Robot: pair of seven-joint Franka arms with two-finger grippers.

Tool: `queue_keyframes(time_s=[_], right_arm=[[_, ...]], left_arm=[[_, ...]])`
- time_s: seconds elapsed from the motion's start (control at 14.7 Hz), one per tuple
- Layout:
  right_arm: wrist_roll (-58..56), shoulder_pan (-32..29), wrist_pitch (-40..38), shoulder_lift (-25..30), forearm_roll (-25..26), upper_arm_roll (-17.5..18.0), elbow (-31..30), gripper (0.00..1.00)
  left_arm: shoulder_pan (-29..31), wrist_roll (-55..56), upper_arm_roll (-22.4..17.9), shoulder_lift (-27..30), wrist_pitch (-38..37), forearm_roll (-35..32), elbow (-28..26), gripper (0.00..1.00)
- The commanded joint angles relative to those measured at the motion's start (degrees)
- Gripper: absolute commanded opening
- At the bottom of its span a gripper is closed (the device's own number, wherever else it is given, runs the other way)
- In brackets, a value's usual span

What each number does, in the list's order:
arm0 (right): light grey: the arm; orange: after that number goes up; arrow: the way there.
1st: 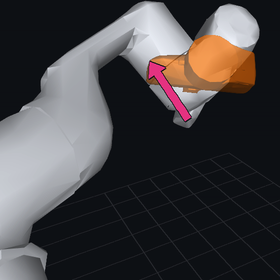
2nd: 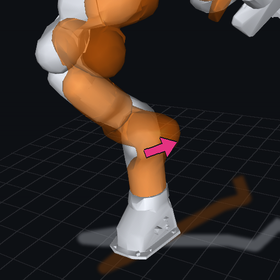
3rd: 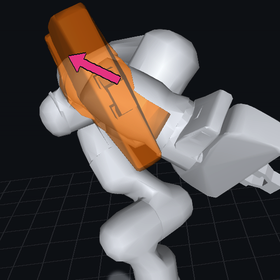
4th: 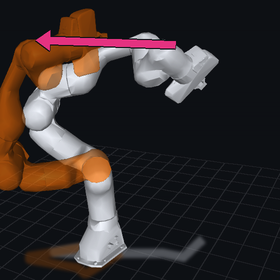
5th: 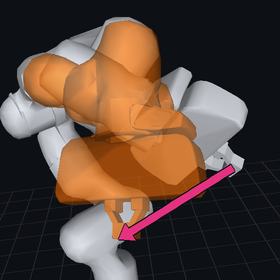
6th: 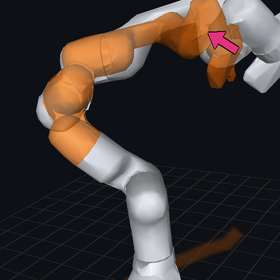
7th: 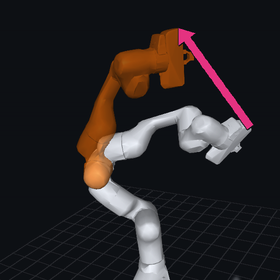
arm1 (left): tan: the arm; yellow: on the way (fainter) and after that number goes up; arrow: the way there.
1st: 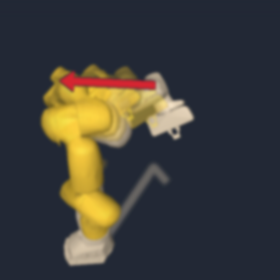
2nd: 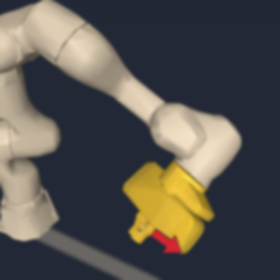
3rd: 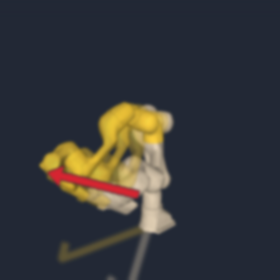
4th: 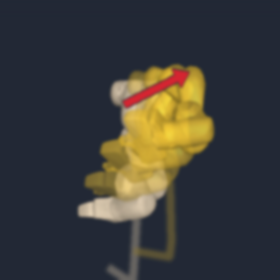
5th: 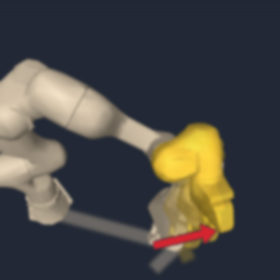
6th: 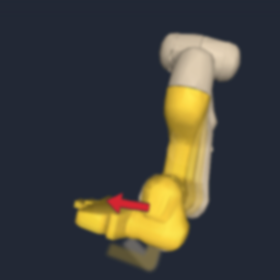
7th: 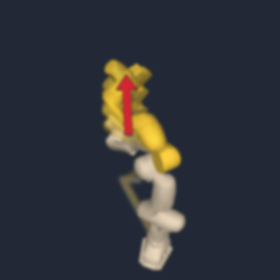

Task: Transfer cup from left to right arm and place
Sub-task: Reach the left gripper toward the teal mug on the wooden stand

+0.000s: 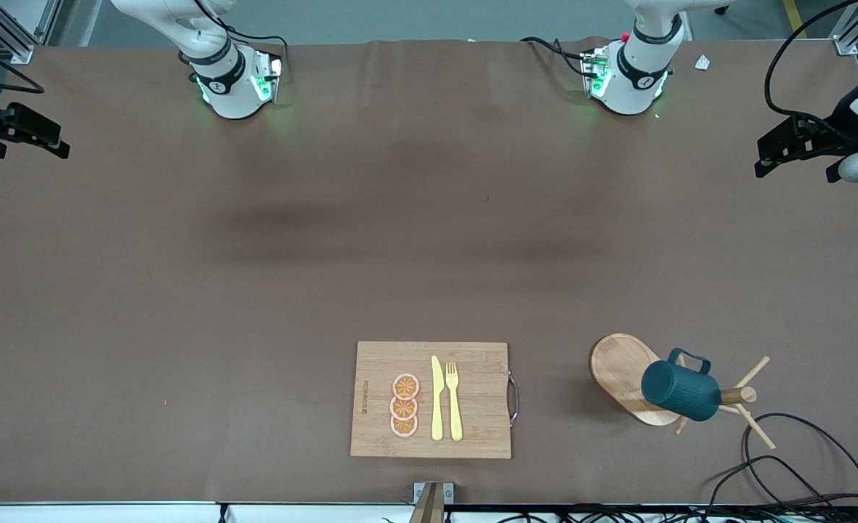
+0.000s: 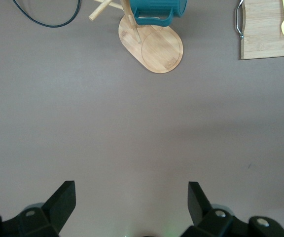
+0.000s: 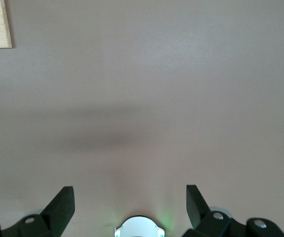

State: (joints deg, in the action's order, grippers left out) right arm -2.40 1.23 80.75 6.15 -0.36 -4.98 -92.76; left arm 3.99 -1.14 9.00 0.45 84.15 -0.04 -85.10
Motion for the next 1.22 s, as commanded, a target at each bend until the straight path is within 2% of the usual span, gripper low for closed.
queue_keyframes(time_s=[0.0,0.41,0.68,0.82,1.02,1.16], right_arm=[[0.9,0.3,-0.2,1.4,0.3,0.1,-1.0,1.00],[0.9,0.3,-0.2,1.4,0.3,0.1,-1.0,1.00],[0.9,0.3,-0.2,1.4,0.3,0.1,-1.0,1.00],[0.9,0.3,-0.2,1.4,0.3,0.1,-1.0,1.00],[0.9,0.3,-0.2,1.4,0.3,0.1,-1.0,1.00],[0.9,0.3,-0.2,1.4,0.3,0.1,-1.0,1.00]], left_arm=[[0.1,0.4,0.1,-0.3,-0.7,0.7,0.9,1.00],[1.9,-0.2,-1.1,-4.0,-0.4,0.7,4.0,1.00],[1.7,1.9,-1.2,-6.7,4.3,0.6,6.0,1.00],[2.0,9.0,-1.1,-9.9,6.1,1.0,7.7,1.00],[1.7,21.5,-1.1,-14.1,13.6,1.7,7.9,1.00],[1.7,30.7,-1.1,-16.4,16.3,5.2,7.9,1.00]])
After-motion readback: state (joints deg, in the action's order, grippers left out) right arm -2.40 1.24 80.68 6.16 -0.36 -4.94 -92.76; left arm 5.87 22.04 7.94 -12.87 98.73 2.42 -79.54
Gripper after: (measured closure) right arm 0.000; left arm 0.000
